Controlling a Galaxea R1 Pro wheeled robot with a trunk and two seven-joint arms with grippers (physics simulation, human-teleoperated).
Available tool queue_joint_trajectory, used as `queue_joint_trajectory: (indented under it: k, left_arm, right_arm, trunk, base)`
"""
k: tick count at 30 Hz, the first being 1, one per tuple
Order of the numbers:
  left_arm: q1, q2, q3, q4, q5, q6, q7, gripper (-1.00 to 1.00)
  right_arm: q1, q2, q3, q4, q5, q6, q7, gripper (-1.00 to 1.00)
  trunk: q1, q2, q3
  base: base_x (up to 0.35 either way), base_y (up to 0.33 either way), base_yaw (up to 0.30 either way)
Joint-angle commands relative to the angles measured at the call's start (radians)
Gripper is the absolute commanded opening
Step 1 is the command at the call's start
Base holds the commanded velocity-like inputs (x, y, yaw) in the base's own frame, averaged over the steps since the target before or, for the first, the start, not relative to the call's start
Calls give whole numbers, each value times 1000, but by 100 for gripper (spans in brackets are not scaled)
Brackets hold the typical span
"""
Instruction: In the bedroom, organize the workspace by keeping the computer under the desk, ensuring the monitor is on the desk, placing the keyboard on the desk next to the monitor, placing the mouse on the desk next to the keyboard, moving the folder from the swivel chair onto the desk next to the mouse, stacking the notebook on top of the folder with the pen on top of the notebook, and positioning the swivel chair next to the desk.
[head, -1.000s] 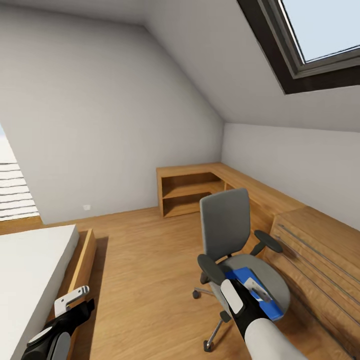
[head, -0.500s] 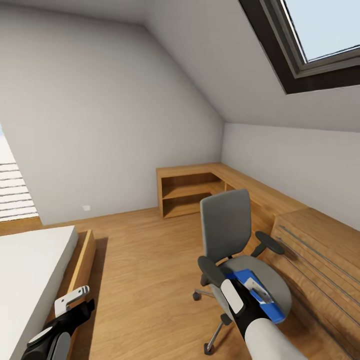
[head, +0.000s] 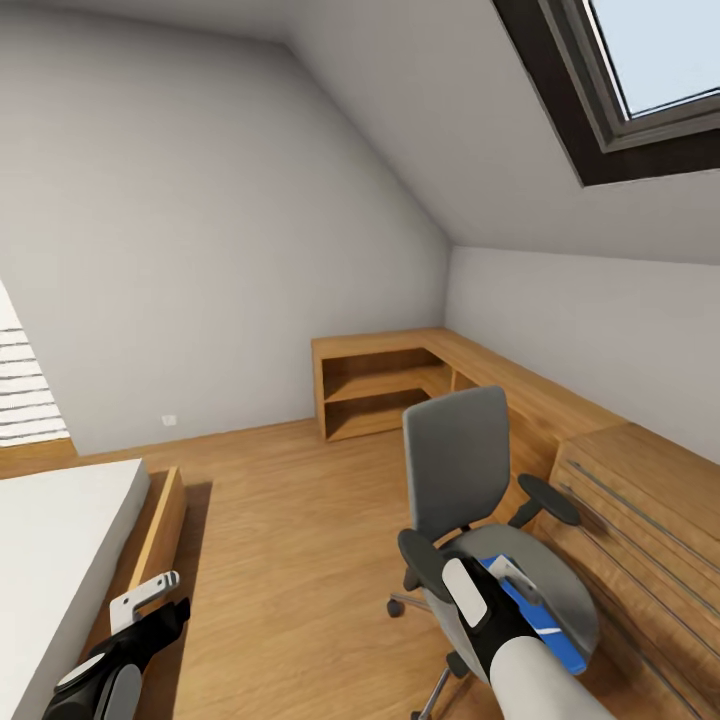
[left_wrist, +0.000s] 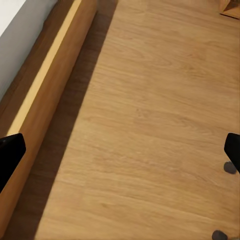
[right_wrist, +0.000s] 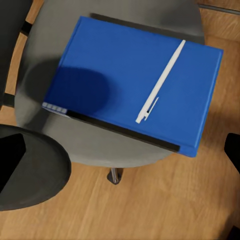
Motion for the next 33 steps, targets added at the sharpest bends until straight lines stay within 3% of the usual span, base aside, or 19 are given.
queue_joint_trajectory:
  k: [1, 19, 25, 29, 33]
  left_arm:
    - [-1, -1, 1, -2, 11, 3, 7, 100]
    - [-1, 1, 0, -3, 11, 3, 7, 100]
    - [-1, 0, -2, -14, 11, 4, 7, 100]
    - [0, -2, -1, -18, 12, 5, 7, 100]
    - [0, -2, -1, -18, 12, 5, 7, 100]
  right_arm:
    - [-1, 1, -3, -2, 0, 5, -3, 100]
    - [0, 1, -10, -3, 0, 5, -5, 100]
    - [0, -27, -32, -3, -10, 6, -4, 100]
    - [-1, -58, -39, -3, -52, 7, -3, 100]
    - [-3, -79, -40, -3, -73, 7, -2, 100]
  trunk:
    - [0, -1, -1]
    - [0, -1, -1]
    - [0, -1, -1]
    - [0, -1, -1]
    - [16, -29, -14]
  base:
    - [20, 0, 0]
    - [113, 0, 0]
    - [4, 0, 0]
    - [0, 0, 0]
    - [0, 0, 0]
